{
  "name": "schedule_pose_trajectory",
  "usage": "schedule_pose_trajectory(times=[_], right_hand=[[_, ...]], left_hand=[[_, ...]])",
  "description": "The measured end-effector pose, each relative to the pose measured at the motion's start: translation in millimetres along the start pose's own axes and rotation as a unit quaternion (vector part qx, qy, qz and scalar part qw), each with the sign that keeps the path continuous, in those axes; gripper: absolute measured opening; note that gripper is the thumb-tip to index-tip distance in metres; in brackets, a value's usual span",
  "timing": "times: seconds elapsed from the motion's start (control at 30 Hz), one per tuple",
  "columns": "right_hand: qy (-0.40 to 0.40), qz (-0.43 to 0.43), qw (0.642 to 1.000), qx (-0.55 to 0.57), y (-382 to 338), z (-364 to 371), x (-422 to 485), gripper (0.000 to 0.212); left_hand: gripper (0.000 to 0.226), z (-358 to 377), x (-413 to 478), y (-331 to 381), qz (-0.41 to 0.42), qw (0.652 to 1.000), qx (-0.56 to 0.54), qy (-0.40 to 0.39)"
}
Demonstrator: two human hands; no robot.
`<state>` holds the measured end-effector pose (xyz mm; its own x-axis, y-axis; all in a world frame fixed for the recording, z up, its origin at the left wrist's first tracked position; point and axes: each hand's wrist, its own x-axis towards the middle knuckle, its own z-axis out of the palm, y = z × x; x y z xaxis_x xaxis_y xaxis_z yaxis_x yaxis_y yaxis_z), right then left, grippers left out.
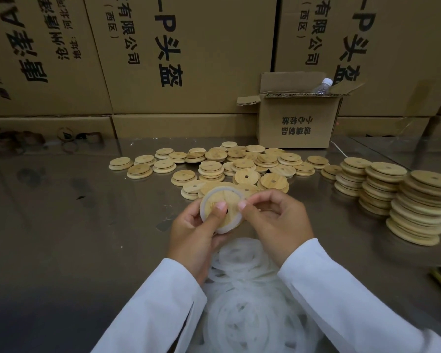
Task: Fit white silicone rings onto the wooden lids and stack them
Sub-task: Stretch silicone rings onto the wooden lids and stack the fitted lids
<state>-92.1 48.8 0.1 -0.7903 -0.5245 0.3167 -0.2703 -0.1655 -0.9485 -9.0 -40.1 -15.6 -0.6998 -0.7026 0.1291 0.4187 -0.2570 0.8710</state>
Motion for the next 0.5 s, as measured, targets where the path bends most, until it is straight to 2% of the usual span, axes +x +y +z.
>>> schedule_pose_trajectory(times=[0.2,0.4,0.5], right_hand=[[0.052,-0.05,0.994,-0.077,5.2,2.1,-3.9,0.013],[0.061,-0.067,0.984,-0.151,7.4,-3.5,-0.8,0.013],[0.051,-0.069,0.982,-0.17,7.7,-3.8,-0.1,0.016]], left_hand=[[0.039,1.2,0.5,-0.4,-0.001,1.0,-0.009,0.0],[0.022,-4.5,2.5,-3.5,-0.018,0.993,0.118,-0.011],[0.027,-5.4,2.3,-1.5,0.001,0.989,0.149,-0.014]])
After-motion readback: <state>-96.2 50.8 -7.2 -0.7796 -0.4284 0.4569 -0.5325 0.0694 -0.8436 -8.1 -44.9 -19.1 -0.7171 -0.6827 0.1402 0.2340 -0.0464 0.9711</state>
